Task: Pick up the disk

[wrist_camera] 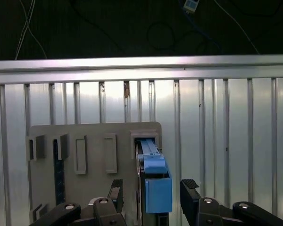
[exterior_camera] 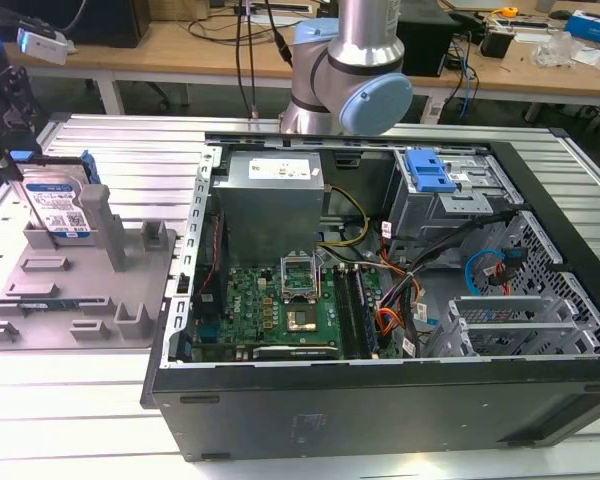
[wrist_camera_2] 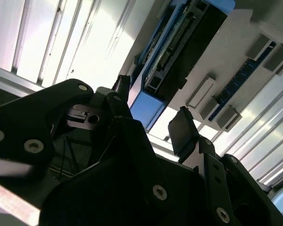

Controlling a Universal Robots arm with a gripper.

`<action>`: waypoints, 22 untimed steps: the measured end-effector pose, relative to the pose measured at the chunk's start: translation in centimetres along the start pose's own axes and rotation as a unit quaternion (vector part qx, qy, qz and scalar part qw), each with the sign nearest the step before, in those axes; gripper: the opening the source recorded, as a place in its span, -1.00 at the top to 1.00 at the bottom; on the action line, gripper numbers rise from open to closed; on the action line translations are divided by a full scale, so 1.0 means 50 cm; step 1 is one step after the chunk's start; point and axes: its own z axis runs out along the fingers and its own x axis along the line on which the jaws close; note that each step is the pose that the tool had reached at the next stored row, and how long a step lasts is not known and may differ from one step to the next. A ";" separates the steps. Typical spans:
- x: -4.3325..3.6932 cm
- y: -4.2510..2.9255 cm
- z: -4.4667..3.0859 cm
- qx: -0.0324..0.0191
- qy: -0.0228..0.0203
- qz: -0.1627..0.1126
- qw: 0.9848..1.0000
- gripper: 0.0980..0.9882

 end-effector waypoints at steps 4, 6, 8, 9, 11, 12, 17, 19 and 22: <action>0.000 0.000 0.010 0.000 0.001 0.000 1.000 -0.13; 0.000 0.000 0.014 0.000 0.001 0.000 1.000 -0.13; 0.000 0.000 0.019 0.000 0.001 0.000 1.000 -0.13; 0.000 0.000 0.020 0.000 0.001 0.000 1.000 -0.13; 0.000 0.000 0.023 0.000 0.001 0.000 1.000 -0.13; 0.000 0.000 0.026 0.000 0.002 0.000 1.000 -0.13; 0.000 0.000 0.032 0.000 0.002 0.000 1.000 -0.10; 0.000 0.000 0.032 0.000 0.002 0.000 1.000 0.05; -0.001 0.000 0.032 0.000 0.002 0.000 1.000 0.21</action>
